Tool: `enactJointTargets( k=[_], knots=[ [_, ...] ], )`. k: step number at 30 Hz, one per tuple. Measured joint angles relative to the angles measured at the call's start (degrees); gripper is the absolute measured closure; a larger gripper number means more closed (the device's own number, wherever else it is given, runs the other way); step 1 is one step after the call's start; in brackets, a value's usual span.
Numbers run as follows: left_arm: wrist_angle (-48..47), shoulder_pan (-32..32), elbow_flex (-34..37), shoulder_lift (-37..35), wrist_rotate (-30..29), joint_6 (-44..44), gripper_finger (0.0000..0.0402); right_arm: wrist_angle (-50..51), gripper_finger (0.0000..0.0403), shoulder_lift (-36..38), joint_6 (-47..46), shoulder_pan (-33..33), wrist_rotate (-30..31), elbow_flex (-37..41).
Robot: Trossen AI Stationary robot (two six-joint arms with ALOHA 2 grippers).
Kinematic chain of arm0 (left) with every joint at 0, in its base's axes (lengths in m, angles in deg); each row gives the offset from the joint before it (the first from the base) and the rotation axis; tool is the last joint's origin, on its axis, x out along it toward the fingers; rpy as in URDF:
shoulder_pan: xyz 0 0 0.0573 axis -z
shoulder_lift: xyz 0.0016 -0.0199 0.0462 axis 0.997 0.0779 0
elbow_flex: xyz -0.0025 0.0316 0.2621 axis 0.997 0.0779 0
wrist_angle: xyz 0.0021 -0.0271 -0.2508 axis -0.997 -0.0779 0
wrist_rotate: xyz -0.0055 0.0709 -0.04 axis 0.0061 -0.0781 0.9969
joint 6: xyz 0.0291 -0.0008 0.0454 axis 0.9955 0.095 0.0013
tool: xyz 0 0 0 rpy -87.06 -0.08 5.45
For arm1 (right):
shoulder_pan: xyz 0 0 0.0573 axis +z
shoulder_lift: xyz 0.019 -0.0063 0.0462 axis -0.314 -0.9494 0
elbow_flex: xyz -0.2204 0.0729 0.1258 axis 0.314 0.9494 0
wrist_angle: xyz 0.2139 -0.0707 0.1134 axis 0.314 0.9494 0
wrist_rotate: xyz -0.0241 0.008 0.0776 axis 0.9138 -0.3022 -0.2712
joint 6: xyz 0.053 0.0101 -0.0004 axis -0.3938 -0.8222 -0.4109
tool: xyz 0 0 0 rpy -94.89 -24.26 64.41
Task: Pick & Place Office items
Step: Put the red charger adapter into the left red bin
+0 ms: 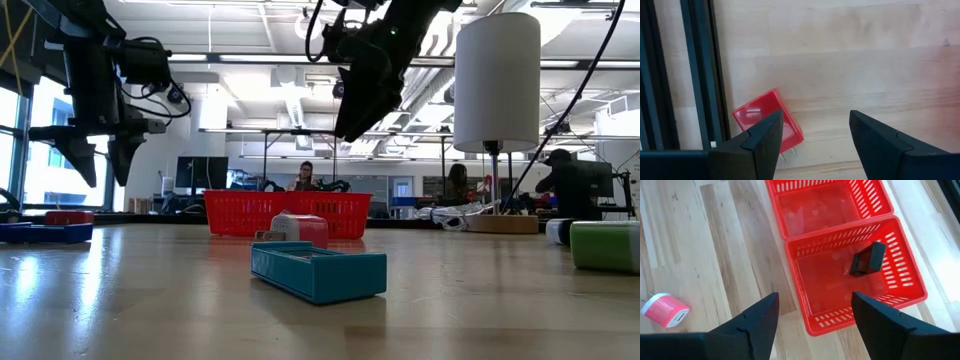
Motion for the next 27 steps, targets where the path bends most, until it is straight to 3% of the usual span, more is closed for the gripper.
enactJointTargets(
  k=[27],
  knots=[
    [-1.33, 0.0, 0.0, 0.0, 0.0, -2.14, 0.0176, -0.4, 0.0165, -0.02, 1.92, 1.03, 0.26, 0.01]
  ],
)
